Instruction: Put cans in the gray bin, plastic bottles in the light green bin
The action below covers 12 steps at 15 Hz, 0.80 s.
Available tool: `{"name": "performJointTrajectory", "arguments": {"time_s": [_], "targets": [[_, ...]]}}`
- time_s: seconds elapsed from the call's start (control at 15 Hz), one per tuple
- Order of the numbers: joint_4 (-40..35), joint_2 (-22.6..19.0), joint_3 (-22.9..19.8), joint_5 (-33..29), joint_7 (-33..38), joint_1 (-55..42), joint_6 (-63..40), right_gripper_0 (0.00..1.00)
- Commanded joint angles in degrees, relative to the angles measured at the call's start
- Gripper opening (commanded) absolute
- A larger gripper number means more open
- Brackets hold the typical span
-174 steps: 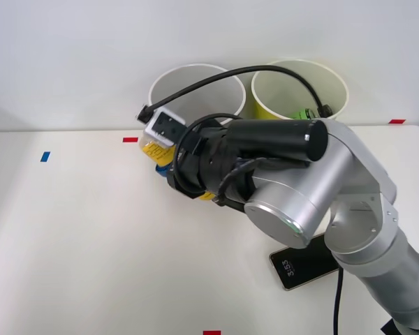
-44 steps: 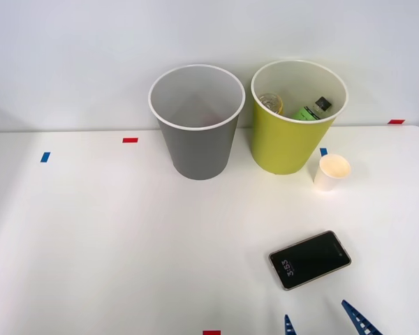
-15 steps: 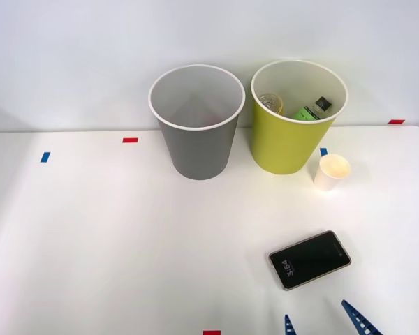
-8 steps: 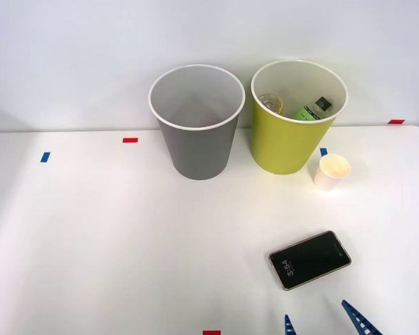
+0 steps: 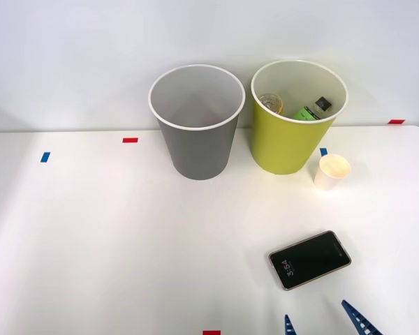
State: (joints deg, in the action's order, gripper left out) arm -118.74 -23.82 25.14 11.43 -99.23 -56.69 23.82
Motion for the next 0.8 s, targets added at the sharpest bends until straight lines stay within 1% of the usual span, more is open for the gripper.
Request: {"name": "performJointTrajectory", "arguments": {"time_s": [0.07, 0.8], "targets": [[0.0, 0.0, 0.0, 0.0, 0.0, 0.0, 0.0, 1.0], [0.0, 0.0, 0.0, 0.0, 0.0, 0.0, 0.0, 1.0]]}}
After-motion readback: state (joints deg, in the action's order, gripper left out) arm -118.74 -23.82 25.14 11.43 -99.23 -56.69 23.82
